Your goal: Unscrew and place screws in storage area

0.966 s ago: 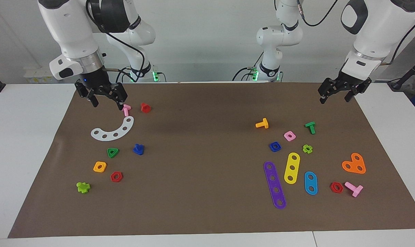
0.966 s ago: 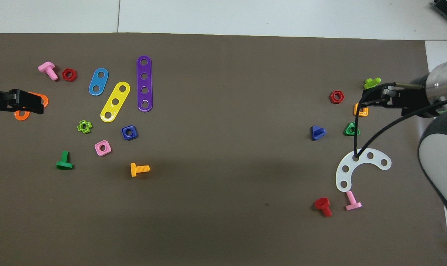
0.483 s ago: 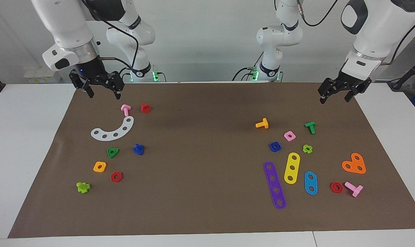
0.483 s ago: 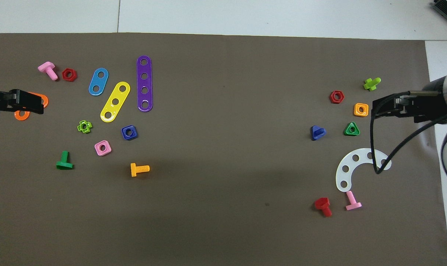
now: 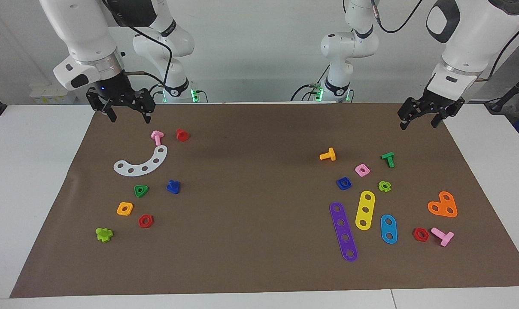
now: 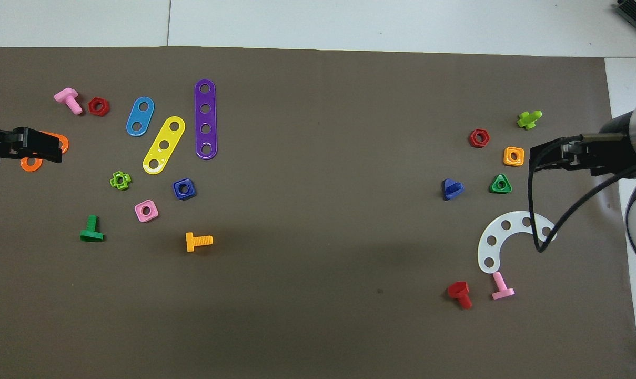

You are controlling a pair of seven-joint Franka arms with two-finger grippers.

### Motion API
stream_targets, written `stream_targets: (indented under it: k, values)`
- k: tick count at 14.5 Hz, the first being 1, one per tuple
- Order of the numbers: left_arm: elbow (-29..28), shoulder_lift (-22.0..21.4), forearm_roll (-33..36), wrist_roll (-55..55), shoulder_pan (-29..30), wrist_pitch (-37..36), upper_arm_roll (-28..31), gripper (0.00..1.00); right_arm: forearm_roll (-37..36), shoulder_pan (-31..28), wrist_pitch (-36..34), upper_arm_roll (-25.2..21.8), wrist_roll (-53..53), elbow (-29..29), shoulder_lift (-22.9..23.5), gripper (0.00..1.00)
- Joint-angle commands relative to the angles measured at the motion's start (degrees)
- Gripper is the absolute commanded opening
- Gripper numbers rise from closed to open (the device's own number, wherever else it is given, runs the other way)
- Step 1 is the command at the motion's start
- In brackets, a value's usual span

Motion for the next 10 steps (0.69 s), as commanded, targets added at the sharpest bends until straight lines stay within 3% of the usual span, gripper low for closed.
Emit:
stream_targets:
  k: [1,4,10]
  values:
    - [-1.9,-1.6,1.0,-0.2,0.2,0.3,-0.1,1.00,0.0,-0.5,-0.2,0.4,-1.0,-2.0,-1.6,1.00]
    - [-1.9,-1.6,1.0,-0.2,0.1,0.3,-0.1,1.00,-0.1,-0.4,-0.3,0.4,-1.1,-4.8,-3.1,1.00]
    - [-1.9,-1.6,1.0,-0.2,0.2,0.3,-0.1,1.00,0.0,0.1,0.4,0.4,-1.0,-4.8,-3.1,1.00]
